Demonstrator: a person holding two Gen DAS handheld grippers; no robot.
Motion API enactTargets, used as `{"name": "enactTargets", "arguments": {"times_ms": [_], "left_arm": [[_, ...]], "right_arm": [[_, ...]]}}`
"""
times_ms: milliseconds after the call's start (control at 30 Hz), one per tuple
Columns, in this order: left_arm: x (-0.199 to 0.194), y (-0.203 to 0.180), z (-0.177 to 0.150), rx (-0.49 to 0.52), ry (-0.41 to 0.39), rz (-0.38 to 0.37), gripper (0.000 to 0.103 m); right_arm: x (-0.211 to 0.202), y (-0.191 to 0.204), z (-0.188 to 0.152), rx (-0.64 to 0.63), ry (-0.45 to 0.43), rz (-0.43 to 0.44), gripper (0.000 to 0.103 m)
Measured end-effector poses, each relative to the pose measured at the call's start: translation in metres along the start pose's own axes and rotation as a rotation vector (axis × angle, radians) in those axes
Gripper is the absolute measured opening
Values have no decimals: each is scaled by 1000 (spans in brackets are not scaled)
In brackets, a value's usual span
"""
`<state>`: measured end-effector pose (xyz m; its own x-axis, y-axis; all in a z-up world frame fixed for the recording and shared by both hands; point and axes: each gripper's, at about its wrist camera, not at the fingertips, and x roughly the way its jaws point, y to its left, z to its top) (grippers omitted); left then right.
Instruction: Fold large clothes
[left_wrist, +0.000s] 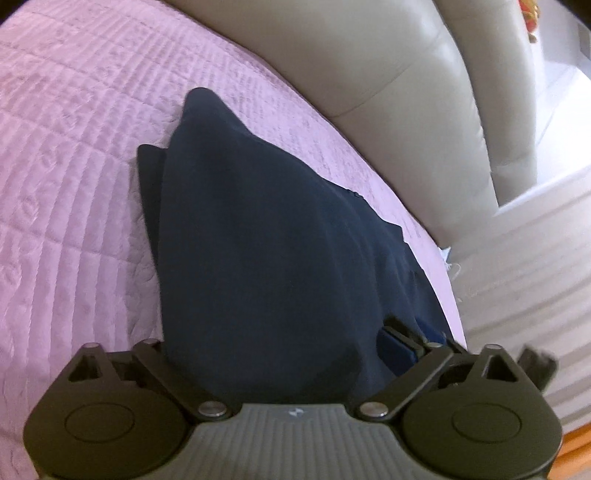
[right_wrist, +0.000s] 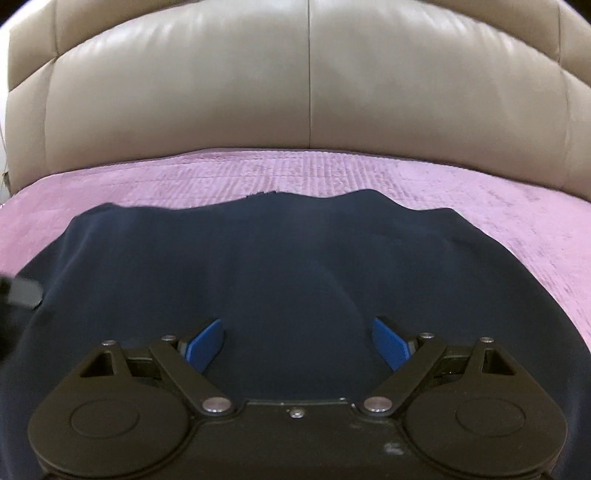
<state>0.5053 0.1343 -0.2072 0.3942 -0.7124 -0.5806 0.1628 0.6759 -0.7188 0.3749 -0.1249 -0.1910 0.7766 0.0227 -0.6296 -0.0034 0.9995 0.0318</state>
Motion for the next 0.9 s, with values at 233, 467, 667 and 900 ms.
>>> {"name": "enactTargets", "arguments": {"times_ms": [233,467,667,900], "left_arm": [[-1,-4,-8,-28,-26,50,76],[-9,-32,-15,2,-70,123,33],[-13,-77,-24,-44,-151,81,27],[-5,-125,-35,-86,-217,18,26]], "right_arm": [[-42,11,-50,7,-53,17,103],[-64,27,-89,-53,-106,-37,103],[-72,26,-97,-78,-79,-39,103],[-73,15,-97,-69,-88,9,103]]}}
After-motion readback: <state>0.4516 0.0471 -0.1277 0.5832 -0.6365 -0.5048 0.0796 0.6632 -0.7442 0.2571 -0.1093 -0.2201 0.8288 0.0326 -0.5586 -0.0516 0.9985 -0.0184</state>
